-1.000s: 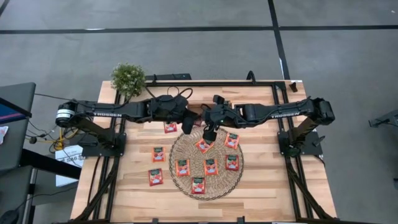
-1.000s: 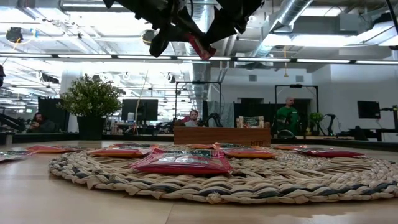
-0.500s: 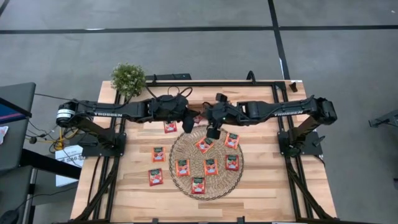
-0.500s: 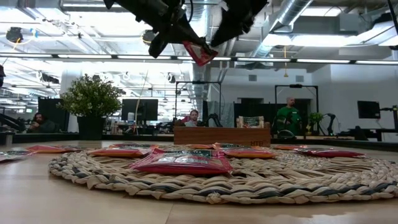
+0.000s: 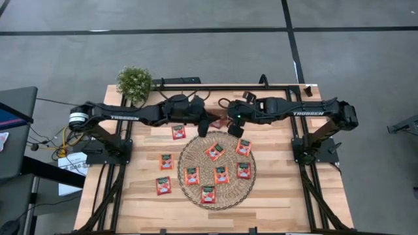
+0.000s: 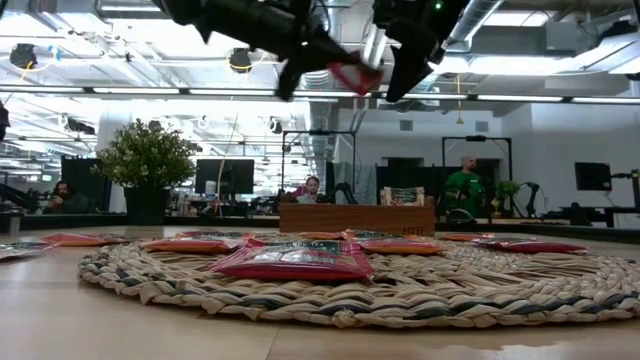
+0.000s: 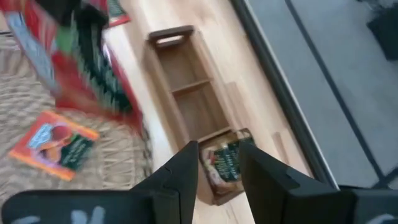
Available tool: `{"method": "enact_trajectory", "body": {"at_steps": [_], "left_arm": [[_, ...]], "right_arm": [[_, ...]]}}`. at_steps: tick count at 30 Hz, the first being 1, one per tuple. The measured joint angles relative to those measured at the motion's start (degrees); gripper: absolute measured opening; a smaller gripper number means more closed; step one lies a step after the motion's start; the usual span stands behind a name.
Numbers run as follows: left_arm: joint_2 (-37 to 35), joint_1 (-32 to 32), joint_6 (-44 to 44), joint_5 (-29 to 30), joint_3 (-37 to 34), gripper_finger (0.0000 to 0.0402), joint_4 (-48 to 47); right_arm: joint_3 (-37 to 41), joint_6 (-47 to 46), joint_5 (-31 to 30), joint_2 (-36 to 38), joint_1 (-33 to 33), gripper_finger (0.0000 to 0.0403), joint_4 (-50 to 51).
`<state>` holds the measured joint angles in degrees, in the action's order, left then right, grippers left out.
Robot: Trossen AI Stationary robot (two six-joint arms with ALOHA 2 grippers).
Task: Pick & Place Tea
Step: Put the red tea bag into the middle section of the wooden organizer
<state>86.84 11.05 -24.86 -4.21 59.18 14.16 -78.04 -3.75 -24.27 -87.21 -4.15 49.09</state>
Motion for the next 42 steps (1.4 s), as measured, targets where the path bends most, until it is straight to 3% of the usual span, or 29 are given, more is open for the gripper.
{"method": "enact_trajectory", "body": {"at_steps": [8,14,22,29,33,36,42], "left_arm": [[2.6,0.3,-1.2,0.2,0.0,0.0000,1.2],[3.7,0.6,-1.2,1.5,0.0,0.0000,1.6],[4.4,0.6,-1.1,1.2,0.0,0.0000,2.1],[4.4,0.7,0.3,3.5,0.0,0.0000,0.1],[4.4,1.2,1.3,9.7,0.0,0.0000,-4.4],[4.4,1.9,1.5,10.5,0.0,0.0000,-5.6],[4.4,1.7,1.5,4.9,0.0,0.0000,0.2]], "right_arm": [[0.0,1.3,2.4,0.1,0.8,0.0093,-0.3],[0.0,2.8,11.9,0.3,1.5,0.0066,-3.8],[0.0,4.2,15.9,0.3,1.0,0.0014,-8.5],[0.0,4.2,17.0,0.3,1.1,0.0007,-8.5],[0.0,3.6,20.2,0.3,1.2,0.0002,-8.8],[-0.4,3.3,21.2,0.3,1.3,0.0002,-8.3],[-0.9,5.1,21.3,-0.3,0.5,0.0001,-8.7]]}}
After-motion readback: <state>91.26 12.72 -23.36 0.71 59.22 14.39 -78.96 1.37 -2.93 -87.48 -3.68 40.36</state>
